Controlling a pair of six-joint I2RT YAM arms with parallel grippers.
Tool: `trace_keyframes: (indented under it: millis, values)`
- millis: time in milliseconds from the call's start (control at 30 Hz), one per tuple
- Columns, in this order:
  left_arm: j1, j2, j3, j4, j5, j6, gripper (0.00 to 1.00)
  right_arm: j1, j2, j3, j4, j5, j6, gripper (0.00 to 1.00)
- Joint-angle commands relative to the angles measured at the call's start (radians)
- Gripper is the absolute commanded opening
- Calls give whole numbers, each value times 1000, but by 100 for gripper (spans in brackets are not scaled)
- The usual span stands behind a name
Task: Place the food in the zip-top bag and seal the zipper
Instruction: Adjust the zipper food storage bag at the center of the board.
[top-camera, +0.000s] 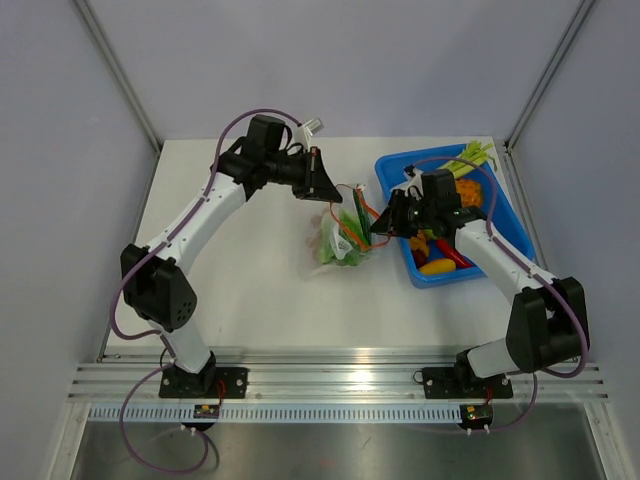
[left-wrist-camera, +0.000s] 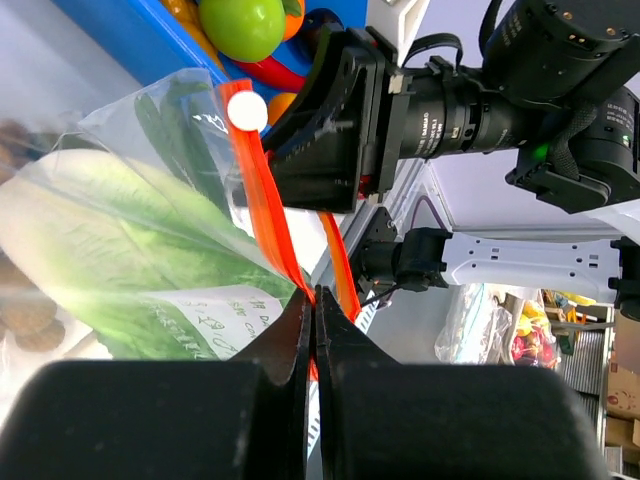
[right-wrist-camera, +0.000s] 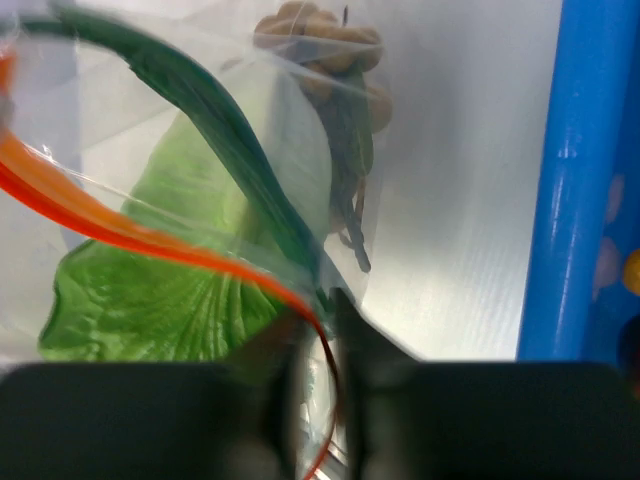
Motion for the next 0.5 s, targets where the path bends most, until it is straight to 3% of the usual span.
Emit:
trace_keyframes:
  millis: [0, 67, 100, 267, 467]
  values:
    - [22, -79, -8, 58, 18, 6, 0, 9, -32, 8, 64, 25, 35, 13]
    - [31, -81, -28, 42, 5, 8, 0, 12, -56, 21, 61, 36, 46, 1]
    - [34, -81, -29, 31, 1, 15, 0, 16, -65, 33, 52, 46, 52, 0]
    - [69, -84, 26, -122, -116, 69, 0, 87, -127, 203, -90, 135, 40, 0]
    - [77, -85, 126, -279, -356, 123, 0, 105, -142, 257, -178, 250, 68, 1]
